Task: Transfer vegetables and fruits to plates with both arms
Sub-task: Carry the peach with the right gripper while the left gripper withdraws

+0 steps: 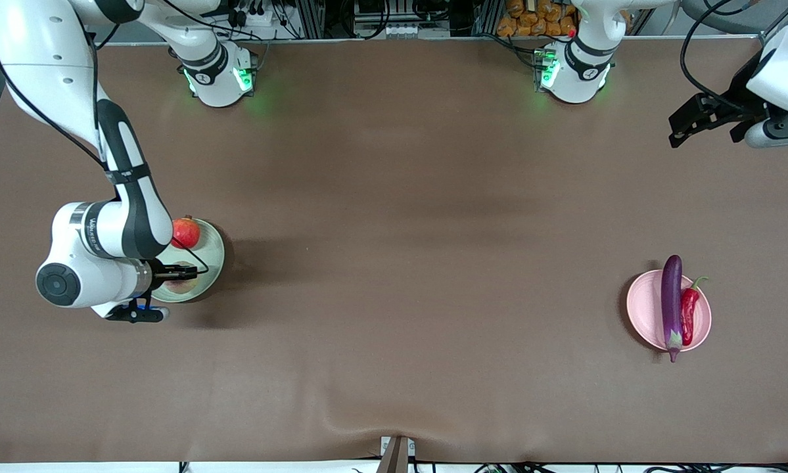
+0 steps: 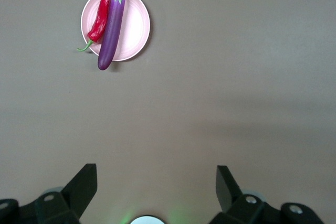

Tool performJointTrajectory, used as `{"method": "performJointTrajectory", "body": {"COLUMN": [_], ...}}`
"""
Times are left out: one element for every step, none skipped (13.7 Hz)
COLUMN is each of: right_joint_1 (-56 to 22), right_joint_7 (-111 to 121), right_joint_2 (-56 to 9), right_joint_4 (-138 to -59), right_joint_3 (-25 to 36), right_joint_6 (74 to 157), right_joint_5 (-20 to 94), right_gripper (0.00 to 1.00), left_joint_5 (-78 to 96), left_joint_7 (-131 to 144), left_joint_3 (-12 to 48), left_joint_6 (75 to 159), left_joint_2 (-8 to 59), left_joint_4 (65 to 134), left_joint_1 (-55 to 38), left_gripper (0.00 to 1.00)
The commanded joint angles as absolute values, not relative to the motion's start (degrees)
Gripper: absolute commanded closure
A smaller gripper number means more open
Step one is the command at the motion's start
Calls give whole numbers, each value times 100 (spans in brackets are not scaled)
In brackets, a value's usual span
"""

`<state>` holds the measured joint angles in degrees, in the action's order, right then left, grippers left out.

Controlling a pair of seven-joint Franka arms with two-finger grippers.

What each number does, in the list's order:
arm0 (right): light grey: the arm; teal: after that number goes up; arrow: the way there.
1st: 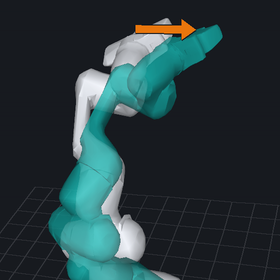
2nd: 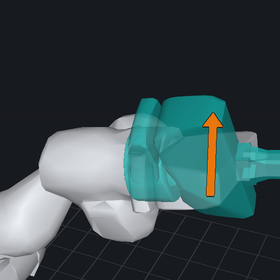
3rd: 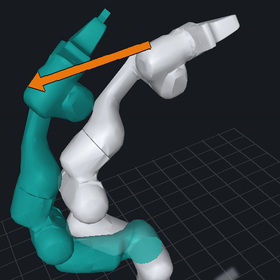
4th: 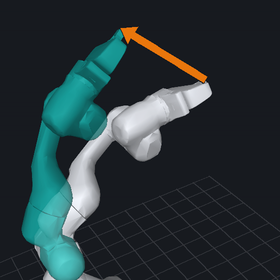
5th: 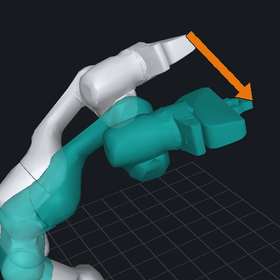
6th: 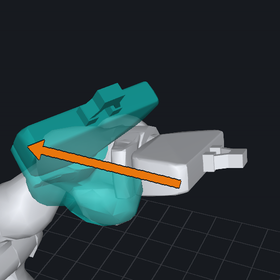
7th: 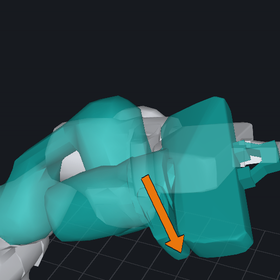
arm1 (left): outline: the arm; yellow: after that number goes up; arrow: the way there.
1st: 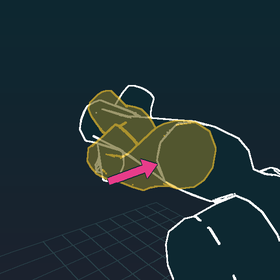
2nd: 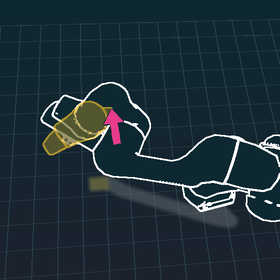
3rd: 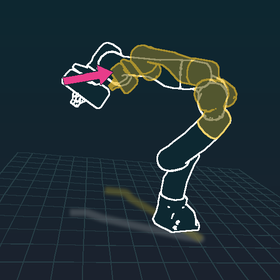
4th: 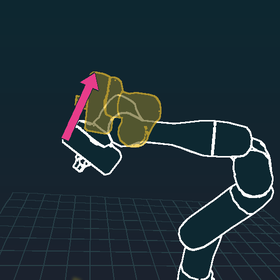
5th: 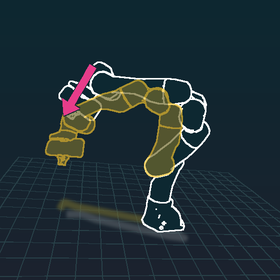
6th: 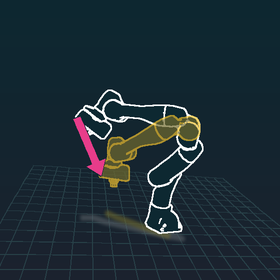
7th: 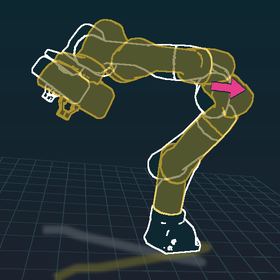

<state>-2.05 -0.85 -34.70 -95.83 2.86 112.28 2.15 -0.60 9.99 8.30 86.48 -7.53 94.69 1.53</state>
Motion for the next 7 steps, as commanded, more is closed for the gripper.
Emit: {"method": "performJointTrajectory", "body": {"right_joint_1": [-53,-70,-96,-105,-105,-114,-79], "right_joint_7": [62,53,35,0,0,9,87], "right_joint_2": [-3269,-3287,-3287,-3270,-3252,-3252,-3235], "right_joint_4": [-9949,-9958,-9949,-9914,-9766,-9495,-9205], "right_joint_3": [141,141,132,123,97,97,88], "right_joint_6": [11408,11391,11373,11303,11120,10822,10506], "right_joint_5": [368,378,378,430,613,824,1035], "right_gripper": [92,67,1,0,0,0,0], "left_joint_5": [-44,-44,-44,-44,-44,-44,-44], "left_joint_7": [573,571,536,501,501,501,492], "left_joint_3": [765,765,765,765,765,765,765], "left_joint_6": [8587,8578,8552,8543,8491,8351,8245], "left_joint_2": [-817,-809,-817,-817,-826,-826,-826], "left_joint_4": [9484,9431,9422,9387,9352,9291,9281], "left_joint_1": [141,141,149,158,150,158,158], "left_gripper": [0,0,0,0,0,0,0]}}
